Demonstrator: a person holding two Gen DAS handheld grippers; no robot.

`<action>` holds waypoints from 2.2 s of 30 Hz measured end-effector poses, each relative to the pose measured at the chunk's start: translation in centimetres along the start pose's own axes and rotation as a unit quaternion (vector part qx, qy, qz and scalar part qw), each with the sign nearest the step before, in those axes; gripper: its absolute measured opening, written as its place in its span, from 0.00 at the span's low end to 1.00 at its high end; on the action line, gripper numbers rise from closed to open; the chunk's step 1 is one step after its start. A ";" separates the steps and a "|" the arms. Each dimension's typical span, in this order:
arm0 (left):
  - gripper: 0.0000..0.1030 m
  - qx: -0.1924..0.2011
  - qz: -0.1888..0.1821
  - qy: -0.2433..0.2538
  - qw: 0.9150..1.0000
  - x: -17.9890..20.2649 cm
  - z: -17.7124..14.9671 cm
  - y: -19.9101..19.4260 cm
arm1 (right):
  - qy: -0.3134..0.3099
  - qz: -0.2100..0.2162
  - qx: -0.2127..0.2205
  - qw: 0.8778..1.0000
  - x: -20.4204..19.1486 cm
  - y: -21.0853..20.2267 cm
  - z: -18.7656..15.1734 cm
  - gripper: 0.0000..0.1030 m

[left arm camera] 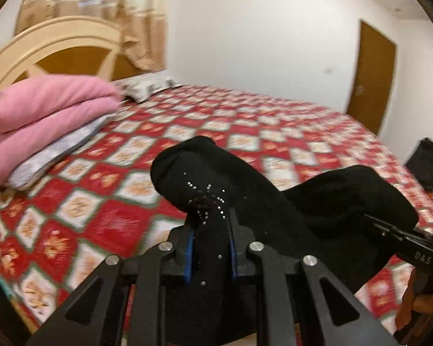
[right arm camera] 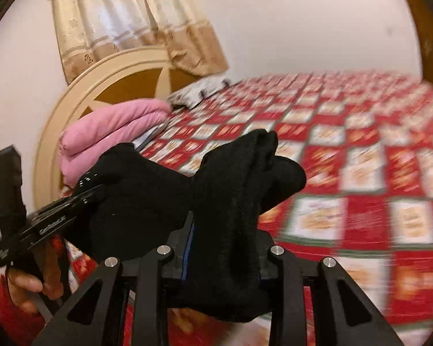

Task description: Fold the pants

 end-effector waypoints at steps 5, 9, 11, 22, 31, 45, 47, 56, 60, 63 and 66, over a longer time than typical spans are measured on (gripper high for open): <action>0.20 -0.066 0.053 -0.019 0.996 -4.6 -4.1 5.3 | 0.020 0.030 -0.051 0.998 -0.1 8.3 -3.3 0.33; 0.40 -0.066 0.052 -0.037 0.996 -6.0 -6.8 6.5 | 0.065 0.047 -0.071 0.994 1.9 9.5 -4.2 0.52; 0.66 -0.055 0.094 -0.022 0.994 -5.9 -7.1 6.3 | 0.081 0.062 -0.085 0.991 2.8 9.6 -4.3 0.52; 1.00 -0.104 0.168 -0.026 0.980 -9.7 -7.2 3.0 | 0.272 -0.005 0.010 0.962 7.8 0.0 -4.7 0.57; 1.00 -0.036 0.231 0.030 0.972 -5.9 -6.7 -4.8 | 0.090 -0.115 0.060 0.987 -4.3 -6.5 -5.1 0.57; 1.00 -0.007 0.162 0.017 0.987 -1.9 -6.1 -10.1 | 0.021 -0.123 0.062 0.990 -10.9 -10.0 -8.0 0.58; 1.00 -0.004 0.165 0.016 0.986 -1.9 -6.2 -10.2 | 0.016 -0.125 0.068 0.990 -11.3 -10.4 -7.8 0.59; 1.00 -0.009 0.168 0.010 0.986 -2.2 -6.9 -9.8 | 0.006 -0.125 0.066 0.990 -11.9 -10.1 -7.9 0.59; 1.00 -0.008 0.165 0.012 0.986 -1.9 -7.0 -9.9 | 0.007 -0.128 0.068 0.989 -11.9 -10.1 -8.0 0.59; 1.00 -0.009 0.167 0.011 0.986 -1.9 -7.0 -9.8 | 0.007 -0.128 0.068 0.989 -11.8 -10.1 -8.0 0.59; 1.00 -0.011 0.167 0.009 0.986 -1.9 -7.0 -9.7 | 0.009 -0.128 0.067 0.989 -11.9 -10.1 -8.1 0.59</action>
Point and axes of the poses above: each gripper's, at about its wrist camera, not at the fingertips, and y roughly the way its jaws point, x to its right, z to its top, the point moved 1 cm from there along y, roughly the way its jaws point, and after that the axes turned 5 degrees about x, right-handed, at the moved point
